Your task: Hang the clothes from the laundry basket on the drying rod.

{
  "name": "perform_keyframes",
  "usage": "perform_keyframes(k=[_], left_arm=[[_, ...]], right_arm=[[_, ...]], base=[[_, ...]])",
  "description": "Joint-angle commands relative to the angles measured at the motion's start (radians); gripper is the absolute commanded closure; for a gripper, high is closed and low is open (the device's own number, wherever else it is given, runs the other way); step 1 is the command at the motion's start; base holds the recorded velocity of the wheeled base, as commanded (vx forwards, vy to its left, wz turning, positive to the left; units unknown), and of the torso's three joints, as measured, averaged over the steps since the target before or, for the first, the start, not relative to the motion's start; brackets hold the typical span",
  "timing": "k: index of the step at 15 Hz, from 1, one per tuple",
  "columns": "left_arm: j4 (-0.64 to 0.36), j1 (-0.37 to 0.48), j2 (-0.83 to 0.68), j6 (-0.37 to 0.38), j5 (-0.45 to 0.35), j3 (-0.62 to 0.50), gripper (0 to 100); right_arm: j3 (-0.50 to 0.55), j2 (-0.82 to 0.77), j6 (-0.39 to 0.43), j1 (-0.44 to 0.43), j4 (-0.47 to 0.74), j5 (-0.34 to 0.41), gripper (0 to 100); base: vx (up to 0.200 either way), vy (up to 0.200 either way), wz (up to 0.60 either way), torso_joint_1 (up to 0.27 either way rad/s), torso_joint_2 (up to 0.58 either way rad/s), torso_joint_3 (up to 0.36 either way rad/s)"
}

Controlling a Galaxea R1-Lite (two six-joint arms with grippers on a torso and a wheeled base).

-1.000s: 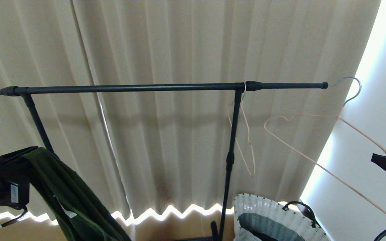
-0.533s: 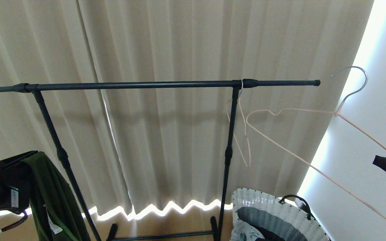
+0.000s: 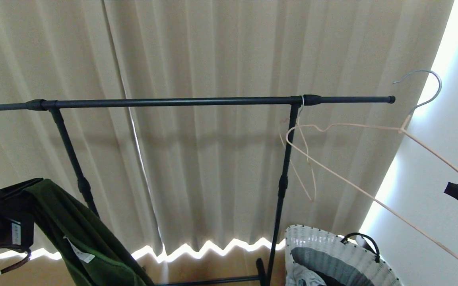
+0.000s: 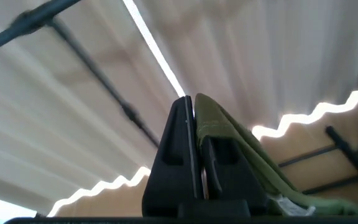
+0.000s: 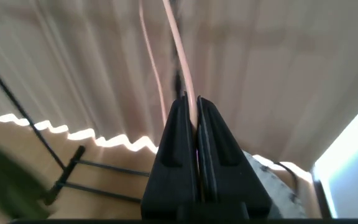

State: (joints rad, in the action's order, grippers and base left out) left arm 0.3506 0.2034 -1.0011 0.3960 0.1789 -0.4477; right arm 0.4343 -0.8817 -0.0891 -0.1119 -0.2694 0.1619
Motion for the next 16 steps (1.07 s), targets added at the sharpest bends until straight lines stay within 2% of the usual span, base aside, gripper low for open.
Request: perform_keyframes(k=[1, 10, 13, 15, 16], left_arm=[[0.001, 0.001, -0.005, 0.000, 0.001, -0.002, 100], [0.001, 0.002, -0.011, 0.009, -0.001, 0.000, 100], [0.001, 0.007, -0.011, 0.087, -0.003, 0.004, 100], [0.001, 0.007, -0.014, 0.107, -0.004, -0.005, 100], [-0.002, 0.008, -0.060, 0.141, 0.002, -0.042, 100]], right_arm=[[0.001, -0.003, 0.000, 0.000, -0.001, 0.001, 100], [0.003, -0.042, 0.002, -0.032, -0.001, 0.005, 100], [0.009, -0.079, 0.002, -0.051, -0.002, 0.030, 100], [0.015, -0.092, 0.003, -0.069, -0.010, 0.030, 100], [0.021, -0.132, 0.005, -0.147, -0.059, 0.028, 100]], base=[[0.000, 0.200, 0.00, 0.002, 0.00, -0.002], [0.000, 0.200, 0.00, 0.003, 0.00, 0.001], [0.000, 0.000, 0.00, 0.000, 0.00, 0.000], [0.000, 0.000, 0.00, 0.000, 0.00, 0.000], [0.000, 0.000, 0.00, 0.000, 0.00, 0.000]])
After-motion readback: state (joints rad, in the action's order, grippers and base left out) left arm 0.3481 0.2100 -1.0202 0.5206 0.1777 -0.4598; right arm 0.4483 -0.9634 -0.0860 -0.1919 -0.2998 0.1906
